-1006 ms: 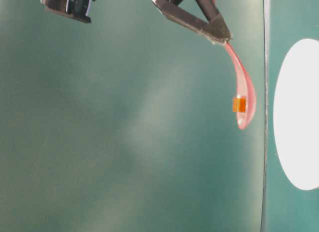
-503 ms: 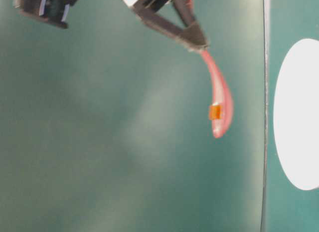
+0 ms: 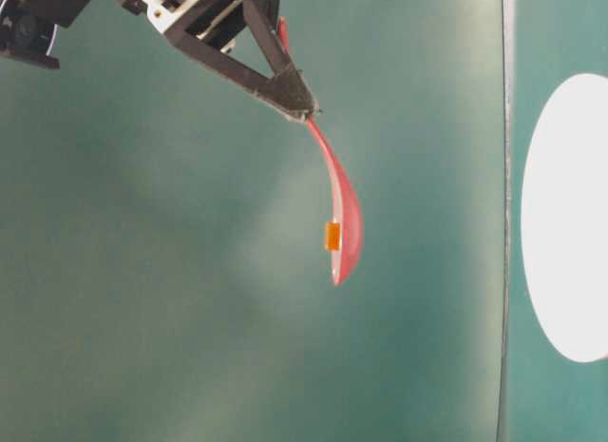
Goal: Grip the spoon and scoop the red block from the bowl with right arm.
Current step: 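Hold the spoon with the cube steady above the bowl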
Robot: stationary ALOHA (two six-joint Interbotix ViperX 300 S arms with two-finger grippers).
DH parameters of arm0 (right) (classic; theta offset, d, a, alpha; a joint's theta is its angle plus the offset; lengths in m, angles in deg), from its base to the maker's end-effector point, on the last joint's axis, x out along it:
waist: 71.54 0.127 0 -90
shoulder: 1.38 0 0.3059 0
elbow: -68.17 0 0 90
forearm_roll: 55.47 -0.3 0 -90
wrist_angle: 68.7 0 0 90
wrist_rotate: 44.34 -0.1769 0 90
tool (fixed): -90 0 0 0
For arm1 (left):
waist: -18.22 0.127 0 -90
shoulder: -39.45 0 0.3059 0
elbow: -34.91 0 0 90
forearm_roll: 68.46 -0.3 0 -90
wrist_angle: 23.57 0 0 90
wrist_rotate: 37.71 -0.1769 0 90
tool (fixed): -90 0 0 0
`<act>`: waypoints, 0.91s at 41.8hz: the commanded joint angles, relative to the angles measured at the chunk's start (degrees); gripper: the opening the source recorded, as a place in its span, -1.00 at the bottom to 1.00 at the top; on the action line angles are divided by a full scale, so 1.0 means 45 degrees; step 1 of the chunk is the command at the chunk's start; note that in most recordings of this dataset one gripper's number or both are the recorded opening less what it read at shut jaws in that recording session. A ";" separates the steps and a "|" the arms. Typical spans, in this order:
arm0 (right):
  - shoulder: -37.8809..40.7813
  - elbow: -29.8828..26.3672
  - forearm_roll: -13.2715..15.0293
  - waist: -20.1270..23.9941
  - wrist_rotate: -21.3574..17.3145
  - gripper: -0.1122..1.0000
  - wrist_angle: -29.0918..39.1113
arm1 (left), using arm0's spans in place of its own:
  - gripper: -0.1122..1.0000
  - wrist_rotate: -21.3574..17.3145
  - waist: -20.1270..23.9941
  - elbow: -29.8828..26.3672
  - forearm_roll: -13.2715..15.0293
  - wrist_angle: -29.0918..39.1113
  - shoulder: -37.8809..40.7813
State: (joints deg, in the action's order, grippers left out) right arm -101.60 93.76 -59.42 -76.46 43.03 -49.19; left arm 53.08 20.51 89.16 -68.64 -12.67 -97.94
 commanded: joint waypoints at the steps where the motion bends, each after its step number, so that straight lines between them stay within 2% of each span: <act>1: -0.0254 -0.0352 0.0000 0.0039 -0.0020 -0.37 -0.0078 | -0.80 0.0020 0.0020 -0.0391 -0.0020 -0.0156 0.0137; 38: -0.0254 -0.0391 -0.0039 0.0039 -0.0039 -0.37 -0.0039 | -0.80 0.0215 -0.0137 -0.0371 -0.0020 -0.0391 0.0195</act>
State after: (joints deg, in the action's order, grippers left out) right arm -101.60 93.76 -59.42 -76.46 42.94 -49.19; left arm 53.96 20.07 89.24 -68.64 -13.90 -97.50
